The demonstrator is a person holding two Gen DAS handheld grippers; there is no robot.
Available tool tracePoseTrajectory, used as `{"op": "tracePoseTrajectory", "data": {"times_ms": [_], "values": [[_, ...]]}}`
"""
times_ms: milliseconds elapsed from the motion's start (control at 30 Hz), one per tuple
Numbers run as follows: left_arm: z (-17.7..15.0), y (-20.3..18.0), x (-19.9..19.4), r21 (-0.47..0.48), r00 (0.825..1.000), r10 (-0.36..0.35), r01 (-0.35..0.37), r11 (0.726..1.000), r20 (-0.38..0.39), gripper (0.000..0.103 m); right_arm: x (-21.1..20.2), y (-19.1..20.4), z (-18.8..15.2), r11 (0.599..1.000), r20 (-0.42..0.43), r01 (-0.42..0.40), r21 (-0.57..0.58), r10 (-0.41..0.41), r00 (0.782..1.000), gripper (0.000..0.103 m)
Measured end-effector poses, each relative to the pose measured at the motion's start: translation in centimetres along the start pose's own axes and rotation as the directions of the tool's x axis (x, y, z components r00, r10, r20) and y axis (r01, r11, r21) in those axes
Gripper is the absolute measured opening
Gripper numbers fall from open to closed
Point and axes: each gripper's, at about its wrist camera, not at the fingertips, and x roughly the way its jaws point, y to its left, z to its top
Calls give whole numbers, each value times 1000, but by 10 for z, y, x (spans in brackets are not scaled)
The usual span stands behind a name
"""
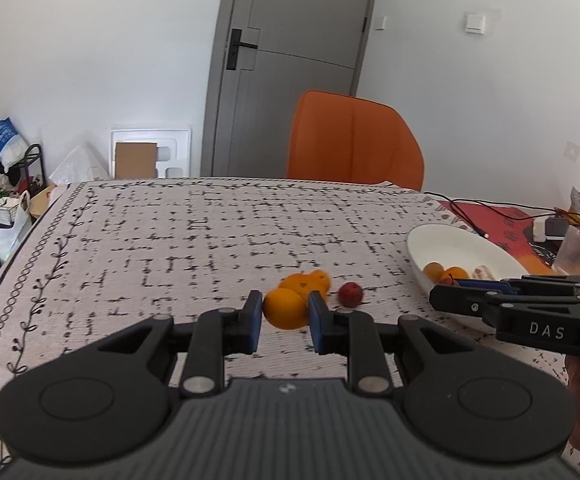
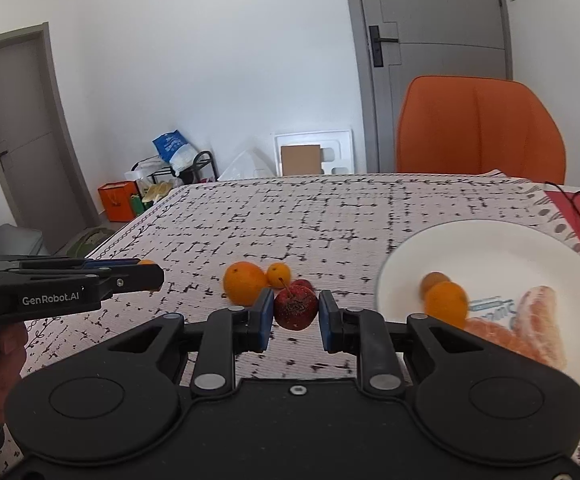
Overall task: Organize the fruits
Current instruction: 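Carry the red apple and small orange over the white bowl with both tools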
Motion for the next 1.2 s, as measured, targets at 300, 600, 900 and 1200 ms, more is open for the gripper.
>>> {"op": "tracePoseTrajectory", "data": {"times_ms": [300, 600, 900, 1200], "values": [[2, -28, 12, 37, 999, -47, 47, 998, -6, 23, -16, -23, -7, 998, 20, 43, 35, -43, 999, 22], [8, -57, 26, 85, 995, -95, 96, 992, -12, 23, -27, -52, -15, 991, 27, 100, 90, -103, 994, 22], [12, -84, 41, 136, 990, -137, 139, 981, -25, 23, -35, -79, -25, 979, 28, 152, 138, -158, 987, 22], [13, -111, 56, 187, 983, -178, 184, 965, -47, 23, -43, -108, -33, 957, 32, 214, 198, -225, 974, 22]]}}
